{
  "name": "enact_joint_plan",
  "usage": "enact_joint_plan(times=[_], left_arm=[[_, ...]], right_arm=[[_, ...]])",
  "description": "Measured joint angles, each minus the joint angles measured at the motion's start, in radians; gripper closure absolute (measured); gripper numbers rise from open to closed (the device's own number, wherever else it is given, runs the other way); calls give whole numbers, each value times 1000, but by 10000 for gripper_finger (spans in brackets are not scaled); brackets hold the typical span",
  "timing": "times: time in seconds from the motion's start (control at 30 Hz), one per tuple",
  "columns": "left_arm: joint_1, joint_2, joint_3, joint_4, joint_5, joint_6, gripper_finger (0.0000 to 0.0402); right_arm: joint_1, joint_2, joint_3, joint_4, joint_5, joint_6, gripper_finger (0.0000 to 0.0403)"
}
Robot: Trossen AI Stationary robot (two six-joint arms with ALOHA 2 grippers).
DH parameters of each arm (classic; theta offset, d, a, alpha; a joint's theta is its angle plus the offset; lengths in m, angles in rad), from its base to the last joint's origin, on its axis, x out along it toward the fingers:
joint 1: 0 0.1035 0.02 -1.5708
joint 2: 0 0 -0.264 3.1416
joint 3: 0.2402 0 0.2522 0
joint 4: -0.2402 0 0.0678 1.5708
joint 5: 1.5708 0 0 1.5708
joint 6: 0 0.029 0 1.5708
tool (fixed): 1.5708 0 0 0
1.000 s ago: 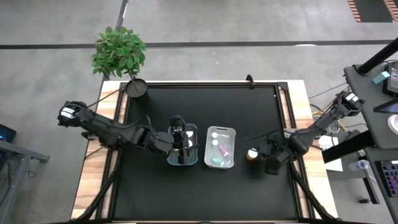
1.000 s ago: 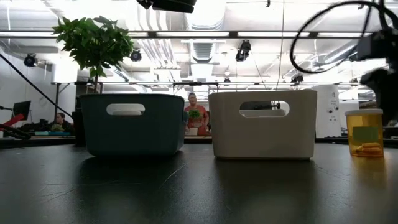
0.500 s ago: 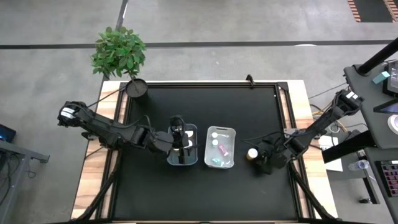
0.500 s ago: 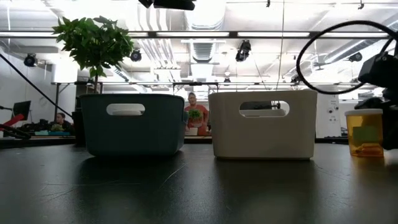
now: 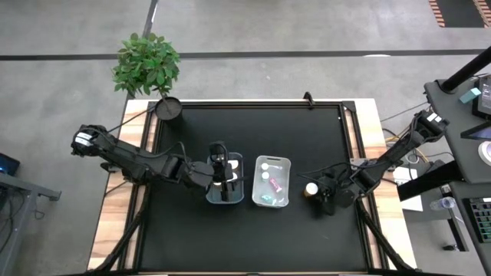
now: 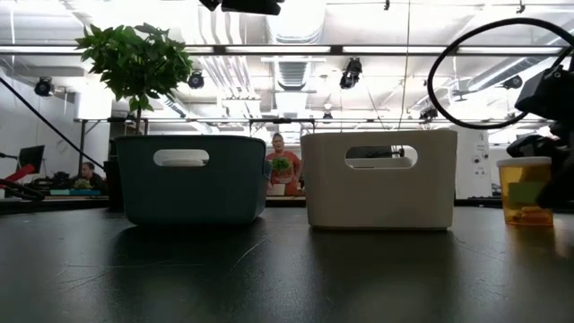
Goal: Pick and place medicine bottles into bin by pill shape (circle, oval)
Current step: Put the orange capsule bottle into the blue bin
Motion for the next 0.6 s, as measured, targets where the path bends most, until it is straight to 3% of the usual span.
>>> enact_joint_plan(times=[0.2,0.47,0.6], left_arm=[[0,0,0,2,0,0,141],[0,0,0,35,1,-3,141],[-1,0,0,52,16,-43,141]], right_arm=[[0,-2,41,-33,-3,-4,234],[0,-2,279,-424,39,-4,224],[-1,-2,388,-479,106,-63,223]])
